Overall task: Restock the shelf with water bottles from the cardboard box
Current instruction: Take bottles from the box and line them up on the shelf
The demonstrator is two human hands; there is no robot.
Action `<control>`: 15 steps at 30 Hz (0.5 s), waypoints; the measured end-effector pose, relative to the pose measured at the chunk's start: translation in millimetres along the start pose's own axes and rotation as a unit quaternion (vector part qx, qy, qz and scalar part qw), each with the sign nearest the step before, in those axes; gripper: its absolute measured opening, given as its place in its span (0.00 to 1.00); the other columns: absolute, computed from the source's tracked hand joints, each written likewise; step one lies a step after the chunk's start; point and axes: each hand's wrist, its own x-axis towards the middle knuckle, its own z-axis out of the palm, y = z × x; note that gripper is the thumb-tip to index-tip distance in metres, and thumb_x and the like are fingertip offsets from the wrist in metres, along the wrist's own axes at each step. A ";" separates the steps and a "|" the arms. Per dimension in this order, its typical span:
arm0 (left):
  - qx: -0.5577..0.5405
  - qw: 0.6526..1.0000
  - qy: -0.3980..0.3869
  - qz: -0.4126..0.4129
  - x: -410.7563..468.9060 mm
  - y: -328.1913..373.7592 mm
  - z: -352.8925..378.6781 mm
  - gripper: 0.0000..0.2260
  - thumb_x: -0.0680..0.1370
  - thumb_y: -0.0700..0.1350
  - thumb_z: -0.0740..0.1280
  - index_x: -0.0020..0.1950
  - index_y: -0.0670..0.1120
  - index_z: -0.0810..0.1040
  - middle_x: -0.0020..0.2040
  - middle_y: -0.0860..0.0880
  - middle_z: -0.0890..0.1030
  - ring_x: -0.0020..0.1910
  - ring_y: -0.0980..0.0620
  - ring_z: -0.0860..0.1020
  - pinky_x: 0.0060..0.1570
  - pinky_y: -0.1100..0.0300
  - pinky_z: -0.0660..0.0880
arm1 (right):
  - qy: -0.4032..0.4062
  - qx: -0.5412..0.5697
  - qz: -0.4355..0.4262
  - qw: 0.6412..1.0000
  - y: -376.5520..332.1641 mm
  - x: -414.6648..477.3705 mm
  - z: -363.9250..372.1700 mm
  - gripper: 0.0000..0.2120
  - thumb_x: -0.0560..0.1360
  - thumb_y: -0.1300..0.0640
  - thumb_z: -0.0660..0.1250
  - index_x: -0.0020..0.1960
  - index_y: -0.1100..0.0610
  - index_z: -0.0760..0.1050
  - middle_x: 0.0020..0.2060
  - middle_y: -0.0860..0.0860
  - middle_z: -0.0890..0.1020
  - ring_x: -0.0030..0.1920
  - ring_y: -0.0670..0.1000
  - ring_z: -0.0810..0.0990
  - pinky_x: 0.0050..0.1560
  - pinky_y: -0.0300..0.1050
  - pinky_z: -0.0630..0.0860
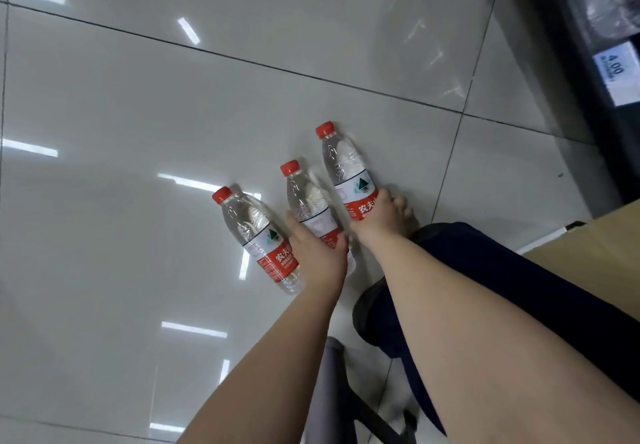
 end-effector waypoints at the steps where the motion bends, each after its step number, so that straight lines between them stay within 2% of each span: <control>1: -0.004 1.000 -0.005 -0.011 -1.9 2.1 3.6 0.46 0.65 0.46 0.78 0.76 0.45 0.54 0.63 0.41 0.74 0.61 0.42 0.73 0.63 0.48 0.71 | -0.007 0.007 0.000 1.000 0.2 2.0 -0.4 0.33 0.67 0.51 0.75 0.66 0.55 0.64 0.64 0.56 0.68 0.66 0.59 0.65 0.62 0.53 0.67; 3: -0.039 0.998 -0.007 -0.041 0.9 2.4 9.2 0.45 0.63 0.46 0.77 0.74 0.49 0.57 0.62 0.42 0.74 0.60 0.42 0.74 0.62 0.45 0.72 | -0.030 0.056 0.010 0.998 -0.3 5.2 0.0 0.34 0.65 0.52 0.76 0.66 0.54 0.65 0.62 0.56 0.71 0.64 0.59 0.70 0.61 0.53 0.70; 6: -0.131 0.987 -0.024 -0.089 8.0 7.5 3.7 0.32 0.62 0.45 0.74 0.61 0.57 0.63 0.53 0.48 0.79 0.50 0.46 0.81 0.51 0.45 0.80 | -0.051 0.140 0.030 0.988 -4.4 1.0 -6.2 0.33 0.58 0.50 0.76 0.58 0.51 0.65 0.55 0.54 0.77 0.53 0.59 0.78 0.54 0.56 0.78; 8: -0.185 0.977 -0.049 -0.096 7.8 18.7 -7.6 0.24 0.67 0.41 0.73 0.59 0.53 0.68 0.48 0.48 0.80 0.46 0.49 0.82 0.43 0.54 0.81 | -0.066 0.186 0.037 0.980 -8.4 -7.3 -17.3 0.32 0.60 0.51 0.76 0.59 0.52 0.65 0.53 0.52 0.77 0.51 0.58 0.78 0.44 0.50 0.79; 10: -0.217 0.970 -0.072 -0.079 4.6 38.5 -23.5 0.22 0.70 0.39 0.73 0.60 0.49 0.70 0.48 0.49 0.80 0.44 0.52 0.82 0.37 0.62 0.79 | -0.073 0.248 0.034 0.965 -13.4 -17.9 -33.1 0.32 0.64 0.56 0.76 0.62 0.54 0.64 0.54 0.52 0.77 0.52 0.58 0.77 0.41 0.47 0.78; 11: -0.235 0.967 -0.083 -0.062 3.0 50.9 -32.1 0.23 0.70 0.39 0.73 0.61 0.48 0.70 0.48 0.48 0.81 0.44 0.52 0.82 0.37 0.62 0.79 | -0.065 0.270 0.024 0.960 -15.5 -22.4 -42.7 0.32 0.64 0.58 0.76 0.63 0.54 0.64 0.54 0.53 0.77 0.52 0.58 0.77 0.44 0.49 0.80; 13: -0.263 0.958 -0.114 -0.021 -0.9 80.1 -47.0 0.24 0.68 0.40 0.73 0.62 0.47 0.71 0.50 0.45 0.81 0.46 0.48 0.82 0.43 0.55 0.82 | -0.044 0.296 -0.005 0.954 -18.8 -33.7 -72.4 0.32 0.63 0.61 0.76 0.62 0.54 0.65 0.53 0.54 0.78 0.51 0.57 0.78 0.47 0.53 0.81; 15: -0.271 0.951 -0.146 0.020 -9.3 117.4 -59.4 0.25 0.66 0.45 0.74 0.61 0.47 0.72 0.52 0.44 0.82 0.49 0.46 0.83 0.46 0.52 0.82 | -0.023 0.293 -0.042 0.955 -17.9 -47.5 -114.7 0.33 0.62 0.60 0.76 0.63 0.54 0.65 0.53 0.53 0.77 0.51 0.56 0.78 0.50 0.50 0.79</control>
